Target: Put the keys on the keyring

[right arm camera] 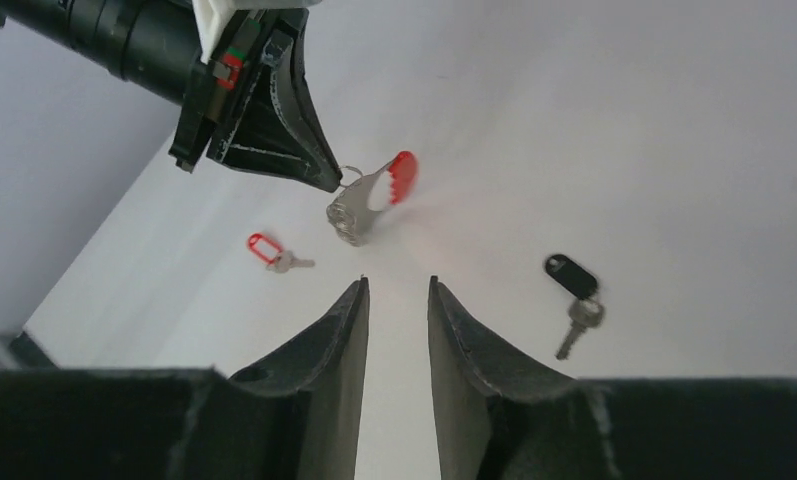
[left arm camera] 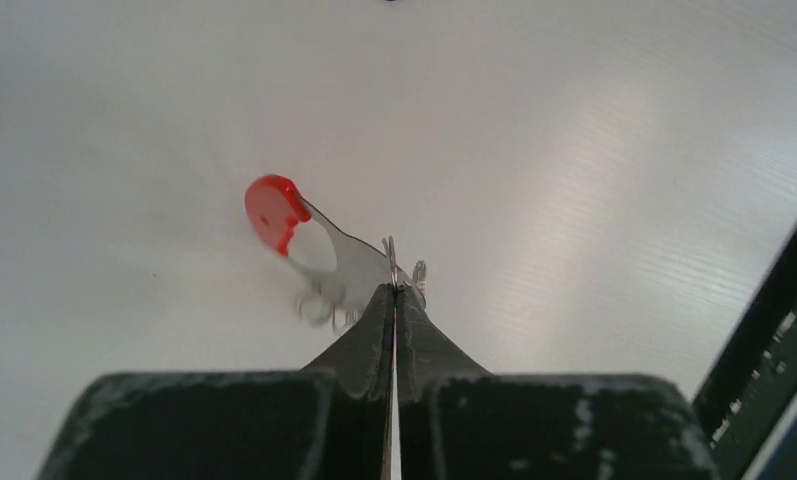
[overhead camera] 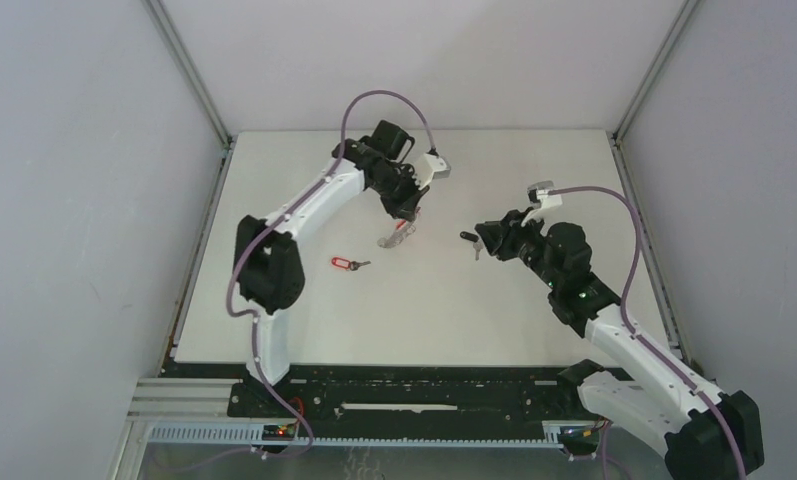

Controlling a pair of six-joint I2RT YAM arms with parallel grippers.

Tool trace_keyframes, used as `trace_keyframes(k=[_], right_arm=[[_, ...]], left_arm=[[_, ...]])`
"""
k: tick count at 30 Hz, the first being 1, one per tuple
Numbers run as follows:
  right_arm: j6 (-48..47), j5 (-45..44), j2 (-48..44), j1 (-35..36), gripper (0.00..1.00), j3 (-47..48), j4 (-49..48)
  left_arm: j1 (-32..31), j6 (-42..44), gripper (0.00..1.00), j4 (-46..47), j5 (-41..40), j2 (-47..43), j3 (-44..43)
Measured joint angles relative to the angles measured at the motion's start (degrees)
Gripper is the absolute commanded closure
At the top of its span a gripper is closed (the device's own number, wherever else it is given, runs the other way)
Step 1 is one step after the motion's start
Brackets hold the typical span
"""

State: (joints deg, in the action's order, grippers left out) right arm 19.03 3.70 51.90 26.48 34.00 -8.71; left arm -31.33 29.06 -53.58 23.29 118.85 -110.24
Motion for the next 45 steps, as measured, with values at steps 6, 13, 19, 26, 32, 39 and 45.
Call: trace_keyframes(k=[6, 13, 19, 26, 32, 39, 45], right_arm=[[-3.2, 14.0, -1.5, 0.6, 0.53, -0.5, -4.3], [-6.2, 23.5, -4.7, 3.6, 0.52, -0.7, -7.1], [-7.6, 29.2, -4.7, 6.7, 0.52, -0.6, -7.8], [-10.2, 31.9, -4.5, 13.1, 0.52, 2.4, -7.9], [-12.5, 30.6, -4.7, 17.6, 0.52, 4.9, -7.6], [-15.9, 28.3, -6.4, 22.7, 0.52, 7.2, -6.3], [-19.1, 26.1, -6.4, 26.0, 0.55, 8.5, -2.8]], left_arm=[[0.0, 5.7, 1.0, -6.2, 5.8, -13.6, 7.6], [-0.2, 10.3, 1.0, -10.0, 13.5, -26.0, 15.1], [-3.1, 15.7, 1.0, -11.2, 17.7, -33.6, 19.1], [-8.2, 18.9, 1.0, -11.0, 20.7, -41.1, 20.6], [-10.1, 15.7, 1.0, -7.4, 23.5, -45.4, 22.4], [-12.2, 12.3, 1.0, -2.6, 24.9, -49.3, 26.4], [-12.6, 10.8, 1.0, -0.1, 24.9, -50.6, 27.7]])
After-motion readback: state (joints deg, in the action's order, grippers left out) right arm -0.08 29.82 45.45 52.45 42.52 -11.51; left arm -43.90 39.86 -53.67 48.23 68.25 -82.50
